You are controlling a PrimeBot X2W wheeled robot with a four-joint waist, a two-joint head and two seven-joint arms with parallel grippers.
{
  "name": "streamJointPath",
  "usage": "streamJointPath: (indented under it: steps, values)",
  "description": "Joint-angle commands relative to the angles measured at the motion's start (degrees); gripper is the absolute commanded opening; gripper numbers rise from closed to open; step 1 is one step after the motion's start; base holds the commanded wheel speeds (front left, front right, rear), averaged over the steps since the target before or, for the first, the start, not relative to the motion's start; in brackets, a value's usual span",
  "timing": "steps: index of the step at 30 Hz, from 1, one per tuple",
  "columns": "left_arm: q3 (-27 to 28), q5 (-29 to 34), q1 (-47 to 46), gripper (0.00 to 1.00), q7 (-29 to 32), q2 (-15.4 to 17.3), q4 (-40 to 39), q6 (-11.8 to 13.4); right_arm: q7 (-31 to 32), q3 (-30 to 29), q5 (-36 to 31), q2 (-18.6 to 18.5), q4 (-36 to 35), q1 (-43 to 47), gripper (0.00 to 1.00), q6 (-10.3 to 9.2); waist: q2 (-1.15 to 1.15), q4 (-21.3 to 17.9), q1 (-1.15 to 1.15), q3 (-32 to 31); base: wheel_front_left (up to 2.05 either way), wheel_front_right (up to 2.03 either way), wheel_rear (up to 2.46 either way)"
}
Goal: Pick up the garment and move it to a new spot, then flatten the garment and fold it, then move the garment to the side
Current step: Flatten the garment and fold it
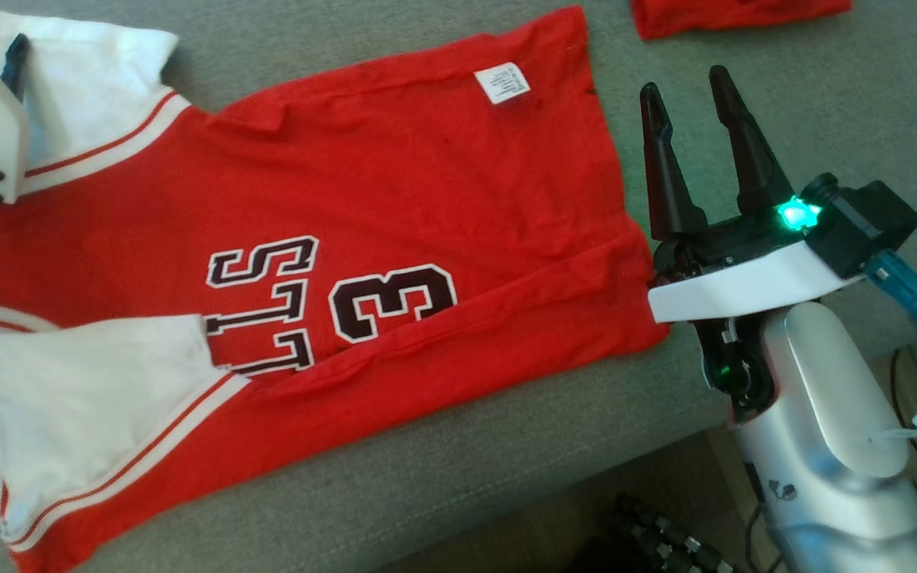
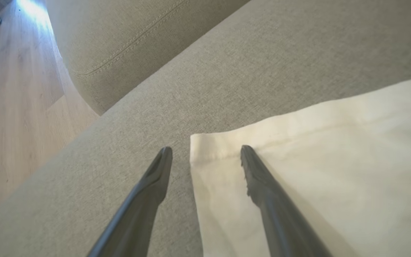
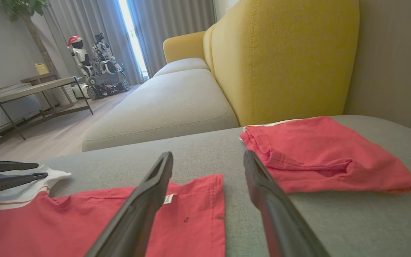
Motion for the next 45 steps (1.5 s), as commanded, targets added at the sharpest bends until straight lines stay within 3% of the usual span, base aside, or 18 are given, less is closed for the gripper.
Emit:
streamJointPath:
  steps: [1, 9, 10, 11, 13, 18, 24, 36, 45]
  values:
    - [0.91, 0.18, -3.96, 1.00, 0.10, 4.12, -0.11, 0.12, -1.00, 1.24, 0.35, 0.59, -1.36, -0.87, 1.00, 0.37, 0.00, -0.56, -0.01, 0.51, 0.00, 0.00, 0.00]
    - [-1.01, -0.73, -5.41, 1.00, 0.11, 3.40, 4.55, 0.21, -1.91, 1.28, 0.11, 0.59, -0.84, -0.57, 1.00, 0.37, 0.00, -1.02, -0.01, 0.70, 0.00, 0.00, 0.00]
    - [-1.17, -1.45, -5.48, 0.95, 0.11, 3.06, 5.00, 0.17, -1.96, 1.19, -0.15, 0.59, -0.67, -0.53, 1.00, 0.37, 0.00, -0.90, -0.01, 0.64, 0.00, 0.00, 0.00]
    - [-1.36, -2.14, -5.55, 0.57, 0.02, 2.69, 5.29, 0.15, -1.99, 1.00, -0.81, 0.59, -0.51, -0.56, 1.00, 0.37, 0.00, -0.71, -0.01, 0.55, 0.00, 0.00, 0.00]
    - [-2.52, -3.39, -5.47, 0.00, -0.19, 2.03, 5.59, 0.12, -2.00, 0.41, -1.35, 0.59, -0.30, -0.66, 1.00, 0.37, 0.00, -0.22, -0.01, 0.34, 0.00, 0.00, 0.00]
    - [-5.51, -7.17, -5.63, 0.00, -2.31, 1.24, 5.12, 0.09, -0.50, -0.93, -2.97, 0.59, 0.28, -1.52, 1.00, 0.37, 0.00, 1.64, -0.01, -0.35, 0.00, 0.00, 0.00]
    - [-5.78, -8.02, -6.38, 0.00, -8.49, 0.52, 3.95, 0.37, 6.03, -0.58, -4.28, 0.05, 3.46, -4.88, 1.00, 0.37, 0.00, 4.64, -0.01, -1.15, 0.00, 0.00, 0.00]
    - [-6.44, -7.69, -6.54, 0.00, -17.47, -2.48, 1.34, 3.23, 16.17, 5.17, -0.60, -9.25, 16.53, -15.25, 1.00, 0.37, 0.00, 10.10, -0.01, -0.34, 0.00, 0.00, 0.00]
    - [-7.59, -7.54, -7.10, 0.00, -19.05, -3.48, 0.61, 3.48, 17.38, 8.47, 2.29, -12.49, 25.15, -21.25, 1.00, 0.37, 0.00, 11.50, -0.01, 0.72, 0.00, 0.00, 0.00]
